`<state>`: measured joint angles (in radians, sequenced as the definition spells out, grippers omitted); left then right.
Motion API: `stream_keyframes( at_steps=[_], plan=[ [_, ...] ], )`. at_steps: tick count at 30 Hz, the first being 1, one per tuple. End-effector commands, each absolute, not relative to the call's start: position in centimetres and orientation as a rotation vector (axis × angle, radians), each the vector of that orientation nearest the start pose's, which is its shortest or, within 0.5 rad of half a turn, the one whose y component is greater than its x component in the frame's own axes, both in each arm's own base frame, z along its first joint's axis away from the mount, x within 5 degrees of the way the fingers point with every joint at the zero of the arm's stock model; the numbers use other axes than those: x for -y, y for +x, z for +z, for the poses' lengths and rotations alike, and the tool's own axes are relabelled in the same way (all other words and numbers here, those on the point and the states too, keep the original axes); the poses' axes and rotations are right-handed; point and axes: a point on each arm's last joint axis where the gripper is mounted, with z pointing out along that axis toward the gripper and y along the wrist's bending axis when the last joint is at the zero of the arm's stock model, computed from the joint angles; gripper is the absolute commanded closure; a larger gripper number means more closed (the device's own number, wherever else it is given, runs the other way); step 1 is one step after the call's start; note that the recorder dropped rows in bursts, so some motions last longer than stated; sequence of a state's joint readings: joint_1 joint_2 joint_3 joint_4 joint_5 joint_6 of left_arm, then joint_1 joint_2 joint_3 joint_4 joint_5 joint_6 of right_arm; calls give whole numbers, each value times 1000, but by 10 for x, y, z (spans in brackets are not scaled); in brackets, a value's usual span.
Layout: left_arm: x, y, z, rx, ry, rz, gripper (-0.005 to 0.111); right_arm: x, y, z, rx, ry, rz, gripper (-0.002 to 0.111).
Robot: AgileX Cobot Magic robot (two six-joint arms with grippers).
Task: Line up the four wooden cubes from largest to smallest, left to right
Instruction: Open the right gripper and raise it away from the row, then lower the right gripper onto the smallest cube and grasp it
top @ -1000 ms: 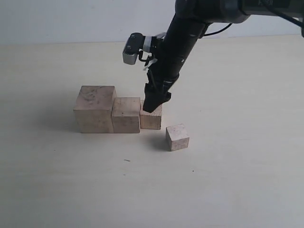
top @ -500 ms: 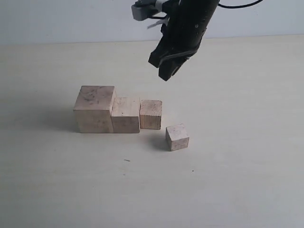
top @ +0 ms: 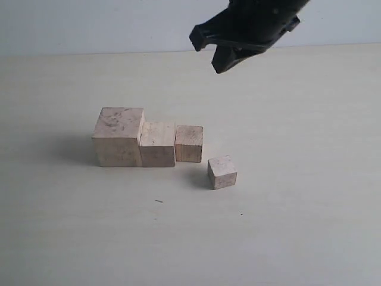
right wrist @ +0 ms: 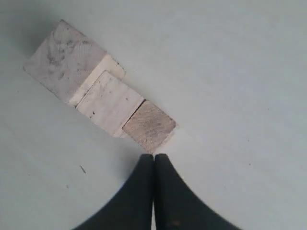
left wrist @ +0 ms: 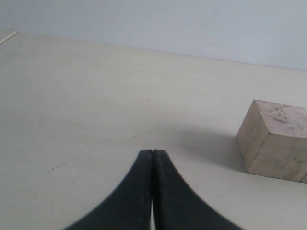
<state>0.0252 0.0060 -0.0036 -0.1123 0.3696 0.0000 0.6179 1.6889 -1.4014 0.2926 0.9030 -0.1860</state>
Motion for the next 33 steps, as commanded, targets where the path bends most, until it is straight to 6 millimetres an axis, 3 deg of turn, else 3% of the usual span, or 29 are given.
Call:
stream_keyframes(
  at_steps=[1, 5, 7, 12, 18, 23, 28, 30, 33],
  plan=[
    [3, 53, 181, -1840, -86, -96, 107, -211, 263, 263, -2635, -777, 508, 108],
    [3, 53, 181, -1840, -86, -96, 107, -204, 254, 223, -2802, -686, 478, 108],
    [3, 53, 181, -1840, -86, -96, 107, -208, 245, 207, -2827, -727, 448, 108],
    [3, 53, 181, -1840, -86, -96, 107, -233, 218, 198, -2796, -767, 375, 108],
    [3, 53, 181, -1840, -86, -96, 107, -237, 212, 198, -2737, -688, 123, 104],
    [3, 53, 181, -1840, -86, -96, 107, -239, 215, 198, -2696, -715, 113, 85],
    [3, 53, 181, -1840, -86, -96, 107, -245, 217, 191, -2687, -696, 170, 46],
    [3, 53, 181, -1840, -86, -96, 107, -248, 218, 188, -2690, -680, 196, 36],
    [3, 53, 181, -1840, -86, -96, 107, -250, 219, 180, -2721, -629, 200, 34]
  ],
)
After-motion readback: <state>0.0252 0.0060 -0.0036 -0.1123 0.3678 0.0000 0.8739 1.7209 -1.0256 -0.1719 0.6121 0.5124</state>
